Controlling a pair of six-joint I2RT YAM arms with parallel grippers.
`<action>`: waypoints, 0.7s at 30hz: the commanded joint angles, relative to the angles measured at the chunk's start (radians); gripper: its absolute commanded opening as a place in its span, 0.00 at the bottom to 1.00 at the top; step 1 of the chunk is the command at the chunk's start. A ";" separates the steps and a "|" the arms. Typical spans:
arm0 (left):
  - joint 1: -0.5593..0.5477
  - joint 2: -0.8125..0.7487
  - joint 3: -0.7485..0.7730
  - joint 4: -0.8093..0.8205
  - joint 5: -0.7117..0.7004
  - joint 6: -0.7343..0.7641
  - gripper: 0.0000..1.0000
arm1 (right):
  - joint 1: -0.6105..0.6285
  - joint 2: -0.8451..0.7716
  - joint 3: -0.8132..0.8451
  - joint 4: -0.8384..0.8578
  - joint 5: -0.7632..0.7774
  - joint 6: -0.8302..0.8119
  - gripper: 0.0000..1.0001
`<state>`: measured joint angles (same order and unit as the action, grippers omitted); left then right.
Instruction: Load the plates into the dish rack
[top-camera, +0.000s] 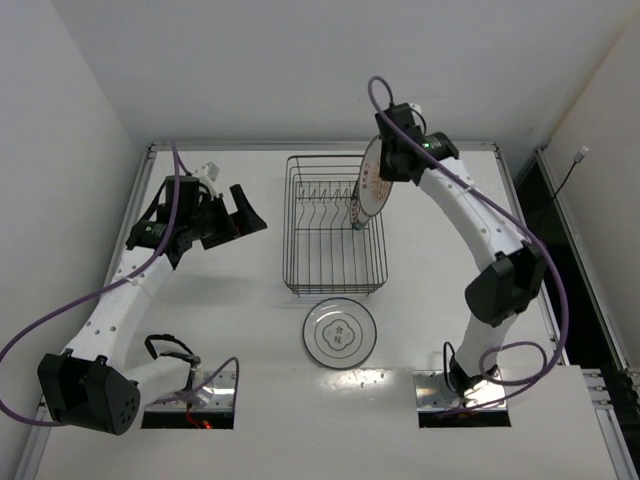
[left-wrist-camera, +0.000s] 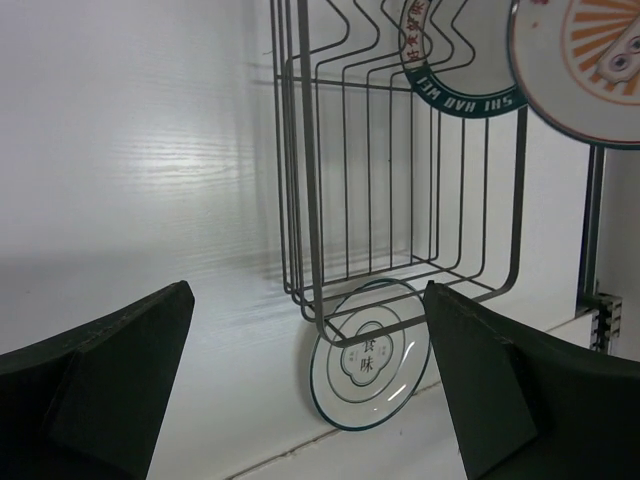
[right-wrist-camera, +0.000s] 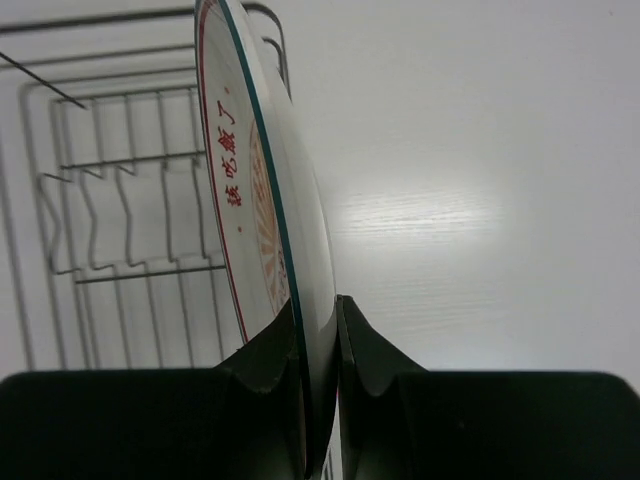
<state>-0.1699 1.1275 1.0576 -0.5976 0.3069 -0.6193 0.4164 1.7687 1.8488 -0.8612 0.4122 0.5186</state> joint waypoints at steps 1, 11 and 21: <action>-0.005 -0.025 0.004 -0.021 -0.031 0.023 0.99 | 0.033 0.054 0.056 -0.059 0.146 -0.043 0.00; -0.005 -0.034 0.004 -0.039 -0.031 0.032 0.99 | 0.077 0.169 0.046 -0.041 0.185 -0.043 0.00; -0.005 -0.034 0.004 -0.068 -0.031 0.041 0.99 | 0.134 0.391 0.270 -0.183 0.231 -0.025 0.01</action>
<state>-0.1699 1.1221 1.0573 -0.6540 0.2798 -0.5945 0.5404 2.1277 2.0628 -0.9775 0.5926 0.4980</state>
